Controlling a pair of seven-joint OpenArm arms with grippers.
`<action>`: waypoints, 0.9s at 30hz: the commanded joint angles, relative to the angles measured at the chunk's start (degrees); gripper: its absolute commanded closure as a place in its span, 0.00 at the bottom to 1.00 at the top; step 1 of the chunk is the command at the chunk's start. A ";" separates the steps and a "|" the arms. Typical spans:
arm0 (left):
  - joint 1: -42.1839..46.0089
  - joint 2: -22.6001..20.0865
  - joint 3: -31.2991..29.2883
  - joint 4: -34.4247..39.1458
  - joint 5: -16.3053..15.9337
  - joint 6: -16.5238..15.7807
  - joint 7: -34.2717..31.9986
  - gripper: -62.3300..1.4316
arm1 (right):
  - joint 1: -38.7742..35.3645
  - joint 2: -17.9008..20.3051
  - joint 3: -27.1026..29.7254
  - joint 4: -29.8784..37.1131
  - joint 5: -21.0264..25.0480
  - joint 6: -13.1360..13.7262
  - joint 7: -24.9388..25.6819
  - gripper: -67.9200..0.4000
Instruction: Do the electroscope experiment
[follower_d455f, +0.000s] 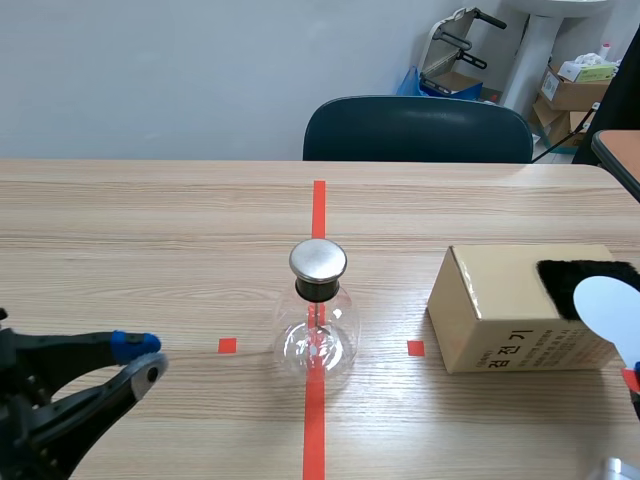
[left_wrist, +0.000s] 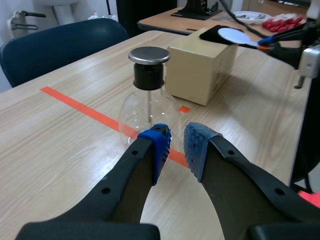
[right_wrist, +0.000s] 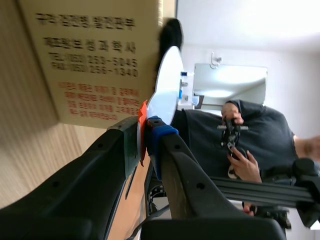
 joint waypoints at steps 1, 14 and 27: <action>-1.62 1.95 0.20 1.11 -0.37 -0.15 1.44 0.80 | 0.37 1.25 0.11 3.39 1.51 -3.12 -0.81 0.97; -12.66 12.52 4.52 -2.84 -0.76 0.37 15.26 0.94 | 0.37 2.03 -2.40 21.88 3.21 5.18 -9.84 0.97; -22.73 21.77 10.49 -18.34 -0.74 4.02 16.13 0.94 | 2.86 4.90 -18.32 28.35 -0.68 4.07 -23.17 0.97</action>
